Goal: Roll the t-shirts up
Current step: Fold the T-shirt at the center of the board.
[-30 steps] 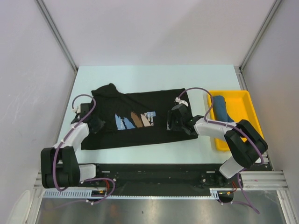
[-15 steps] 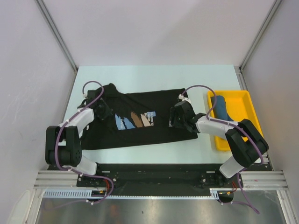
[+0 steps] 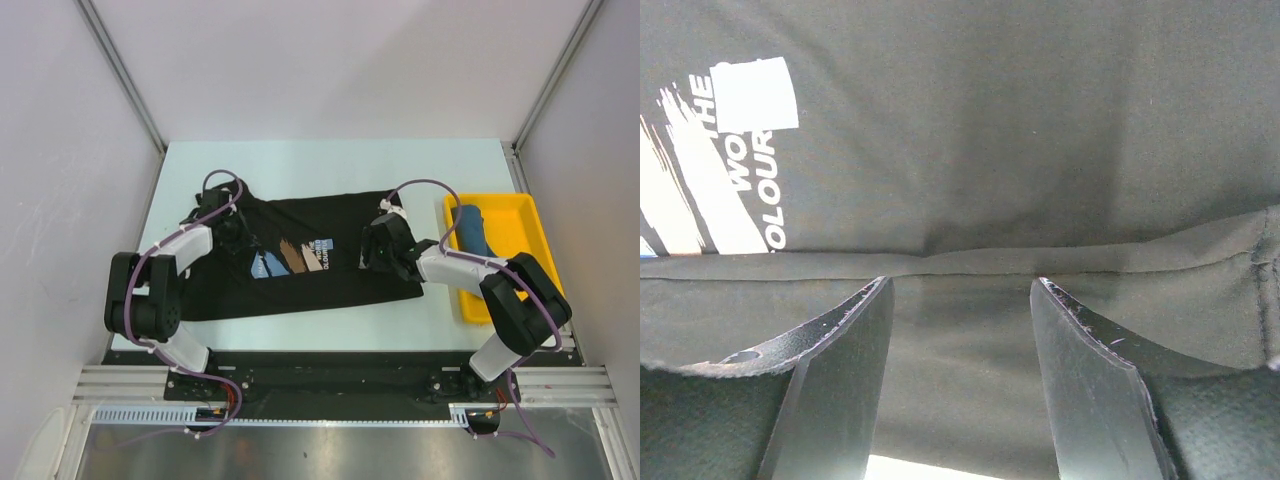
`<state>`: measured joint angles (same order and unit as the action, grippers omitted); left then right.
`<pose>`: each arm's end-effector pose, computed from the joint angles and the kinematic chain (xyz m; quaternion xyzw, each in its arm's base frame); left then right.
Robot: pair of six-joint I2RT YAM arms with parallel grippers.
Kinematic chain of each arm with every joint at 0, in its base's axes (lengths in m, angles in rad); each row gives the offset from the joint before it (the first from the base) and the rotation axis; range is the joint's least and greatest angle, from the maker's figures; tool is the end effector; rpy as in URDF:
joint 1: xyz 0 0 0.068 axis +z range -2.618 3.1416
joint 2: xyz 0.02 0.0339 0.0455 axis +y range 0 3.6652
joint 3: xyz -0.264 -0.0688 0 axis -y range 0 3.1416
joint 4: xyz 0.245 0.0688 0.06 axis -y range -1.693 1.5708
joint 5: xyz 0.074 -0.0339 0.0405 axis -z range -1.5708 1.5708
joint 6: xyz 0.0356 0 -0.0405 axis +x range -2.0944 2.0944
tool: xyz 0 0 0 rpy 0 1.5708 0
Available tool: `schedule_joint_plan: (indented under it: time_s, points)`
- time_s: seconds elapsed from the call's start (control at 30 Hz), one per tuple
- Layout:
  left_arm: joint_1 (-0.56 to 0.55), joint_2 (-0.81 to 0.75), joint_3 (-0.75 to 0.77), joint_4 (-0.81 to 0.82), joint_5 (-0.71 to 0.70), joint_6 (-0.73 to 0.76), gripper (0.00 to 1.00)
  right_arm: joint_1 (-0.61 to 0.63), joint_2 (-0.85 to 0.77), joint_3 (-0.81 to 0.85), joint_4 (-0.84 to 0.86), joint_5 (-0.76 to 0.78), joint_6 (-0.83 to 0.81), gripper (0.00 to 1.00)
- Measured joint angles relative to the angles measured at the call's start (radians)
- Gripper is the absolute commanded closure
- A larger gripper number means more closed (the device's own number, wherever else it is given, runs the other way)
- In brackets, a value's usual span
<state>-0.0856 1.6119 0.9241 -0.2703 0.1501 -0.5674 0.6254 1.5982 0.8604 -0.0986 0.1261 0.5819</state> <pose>0.3194 -0.0328 0.1788 -0.2049 0.9287 -0.1642 0.2619 0.2638 0.1850 0.1759 0.0024 0.9318 0.1550 0.3283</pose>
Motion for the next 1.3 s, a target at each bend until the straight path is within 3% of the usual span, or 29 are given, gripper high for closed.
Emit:
schedule_joint_plan:
  time_s: [0.1,0.17,0.27,0.43,0.53,0.73,0.93,1.1,1.3]
  points:
    - [-0.011,0.000,0.002,0.003,0.026,0.026,0.43,-0.001,0.001,0.003,-0.003,0.002,0.000,0.35]
    - [-0.013,0.000,0.006,0.008,0.040,0.042,0.35,-0.005,0.003,0.015,-0.009,0.002,-0.002,0.33]
    - [-0.013,-0.003,0.027,0.018,0.040,0.046,0.32,-0.024,0.010,0.054,-0.002,-0.004,-0.018,0.32]
    - [0.006,-0.008,0.136,0.043,-0.021,0.035,0.35,-0.106,0.040,0.138,0.077,-0.042,-0.046,0.30]
    - [0.031,-0.005,0.231,0.058,-0.097,0.026,0.42,-0.163,0.090,0.209,0.143,-0.070,-0.061,0.30]
    - [0.080,0.154,0.469,0.073,-0.205,-0.006,0.48,-0.245,0.204,0.298,0.225,-0.135,-0.063,0.30]
    - [0.120,0.395,0.629,0.045,-0.262,0.004,0.45,-0.297,0.325,0.372,0.272,-0.201,-0.063,0.30]
    - [0.127,0.513,0.729,-0.008,-0.288,0.056,0.36,-0.339,0.431,0.454,0.307,-0.253,-0.053,0.30]
    - [0.126,0.620,0.874,-0.018,-0.251,0.100,0.36,-0.404,0.537,0.524,0.340,-0.302,-0.016,0.30]
